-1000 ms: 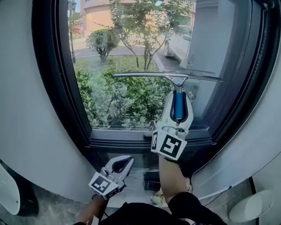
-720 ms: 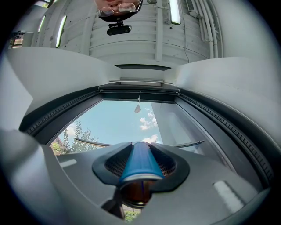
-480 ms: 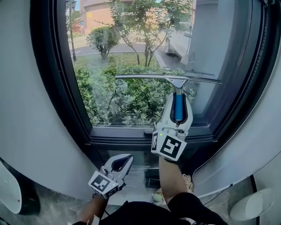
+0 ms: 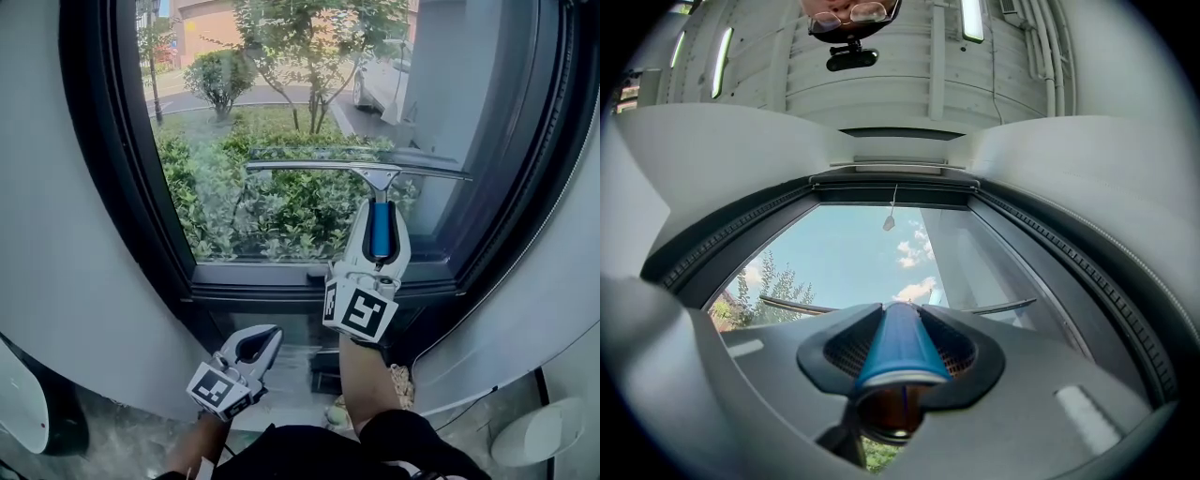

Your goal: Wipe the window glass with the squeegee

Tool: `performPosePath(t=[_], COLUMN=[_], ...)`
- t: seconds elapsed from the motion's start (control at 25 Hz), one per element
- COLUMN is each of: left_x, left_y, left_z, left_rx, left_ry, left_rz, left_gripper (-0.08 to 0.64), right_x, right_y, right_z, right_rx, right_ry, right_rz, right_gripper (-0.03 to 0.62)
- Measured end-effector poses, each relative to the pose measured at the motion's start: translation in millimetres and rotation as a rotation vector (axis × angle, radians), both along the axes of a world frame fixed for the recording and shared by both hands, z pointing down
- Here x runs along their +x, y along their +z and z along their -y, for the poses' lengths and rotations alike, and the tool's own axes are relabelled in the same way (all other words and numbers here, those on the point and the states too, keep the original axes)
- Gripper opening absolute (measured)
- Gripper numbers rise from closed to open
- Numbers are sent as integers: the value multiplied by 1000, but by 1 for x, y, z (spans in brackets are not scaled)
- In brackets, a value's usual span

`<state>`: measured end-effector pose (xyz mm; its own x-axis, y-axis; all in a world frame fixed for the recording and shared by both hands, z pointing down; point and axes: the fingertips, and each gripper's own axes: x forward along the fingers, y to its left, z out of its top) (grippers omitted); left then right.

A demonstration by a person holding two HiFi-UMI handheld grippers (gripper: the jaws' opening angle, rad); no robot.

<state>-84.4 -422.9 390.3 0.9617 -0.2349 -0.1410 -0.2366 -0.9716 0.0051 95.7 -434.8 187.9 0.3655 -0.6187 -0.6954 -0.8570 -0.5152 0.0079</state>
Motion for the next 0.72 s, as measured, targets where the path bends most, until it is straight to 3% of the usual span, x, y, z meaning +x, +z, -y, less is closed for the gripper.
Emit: performPosePath(t=[0.72], left_x=[-2], left_y=[7], left_z=[2], left_rx=[-23], left_ry=[-16], left_rz=[-5], left_gripper=[0], right_x=[-1], right_y=[44], right_z=[-3], right_rx=[-84], right_ry=[-4], right_rz=[36], right_gripper=[132])
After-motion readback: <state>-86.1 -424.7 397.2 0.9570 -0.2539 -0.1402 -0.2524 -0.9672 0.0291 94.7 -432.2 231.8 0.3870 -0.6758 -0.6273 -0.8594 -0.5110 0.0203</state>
